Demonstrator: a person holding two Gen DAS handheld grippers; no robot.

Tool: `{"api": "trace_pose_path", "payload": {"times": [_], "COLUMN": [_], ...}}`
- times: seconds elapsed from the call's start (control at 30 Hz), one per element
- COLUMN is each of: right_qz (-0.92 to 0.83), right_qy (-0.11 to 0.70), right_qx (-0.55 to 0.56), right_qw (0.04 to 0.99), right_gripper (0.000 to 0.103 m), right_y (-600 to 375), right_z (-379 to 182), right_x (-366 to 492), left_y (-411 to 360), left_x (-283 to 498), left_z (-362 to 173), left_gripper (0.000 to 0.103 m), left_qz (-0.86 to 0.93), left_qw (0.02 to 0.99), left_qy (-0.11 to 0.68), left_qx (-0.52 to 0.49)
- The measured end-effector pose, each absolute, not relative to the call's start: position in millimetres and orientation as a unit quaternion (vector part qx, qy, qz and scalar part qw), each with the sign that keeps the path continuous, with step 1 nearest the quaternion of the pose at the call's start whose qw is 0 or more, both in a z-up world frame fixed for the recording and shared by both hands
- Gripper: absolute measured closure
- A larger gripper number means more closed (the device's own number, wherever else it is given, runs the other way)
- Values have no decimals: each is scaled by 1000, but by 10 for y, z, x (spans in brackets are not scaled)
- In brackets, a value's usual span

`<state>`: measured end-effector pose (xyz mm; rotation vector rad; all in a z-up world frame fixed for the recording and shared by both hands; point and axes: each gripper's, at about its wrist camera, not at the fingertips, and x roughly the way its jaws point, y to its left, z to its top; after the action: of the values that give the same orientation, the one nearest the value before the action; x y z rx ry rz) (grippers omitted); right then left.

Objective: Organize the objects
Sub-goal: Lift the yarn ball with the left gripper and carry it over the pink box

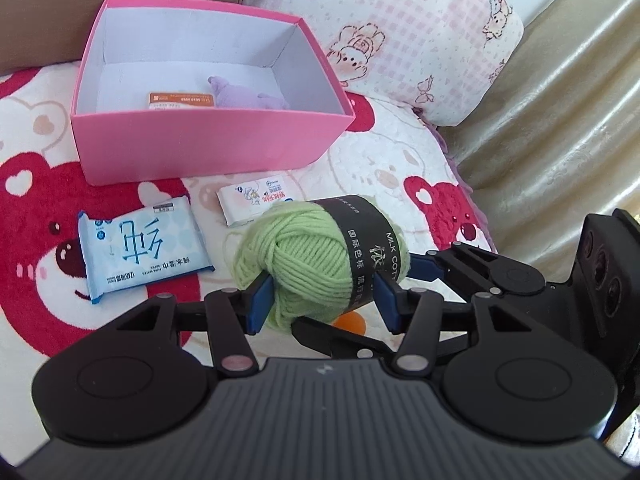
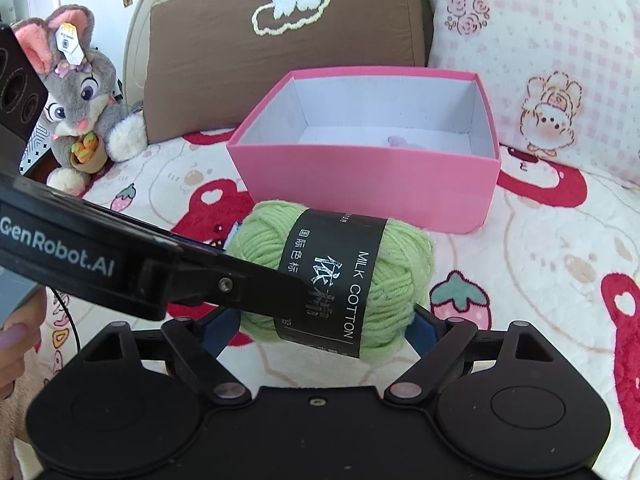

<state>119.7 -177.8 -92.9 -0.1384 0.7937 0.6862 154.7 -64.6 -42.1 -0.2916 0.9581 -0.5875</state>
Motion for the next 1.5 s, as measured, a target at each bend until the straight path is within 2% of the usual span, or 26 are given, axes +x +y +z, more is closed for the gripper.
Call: {"api": "trace_pose_path", "payload": {"times": [0.6,0.93,1.2,1.5], "right_qz": [322,329,334,348], "right_qy": [324,289,283,286], "right_qx": [-83,-71,-75,-41], "right_qw": [886,896,896,892], "right_gripper": [13,24,25,30], "right_y": [-1649,-1545,-1353,-1449], "right_z": [-331,15,115,-148], "right_x": [1337,1705,2181,2692], "left_y": [-645,-563,-529,-662], "left_x": [1722,2120,2567,3084], "left_z": [267,702,726,461], "left_gripper": [52,52,51,51], "left_qz": [-266,-254,-231,-221], "left_qw": [861,880,890,881], "left_qy": [420,388,371,394], "left_qx": [-109,-104,-130,-141]}}
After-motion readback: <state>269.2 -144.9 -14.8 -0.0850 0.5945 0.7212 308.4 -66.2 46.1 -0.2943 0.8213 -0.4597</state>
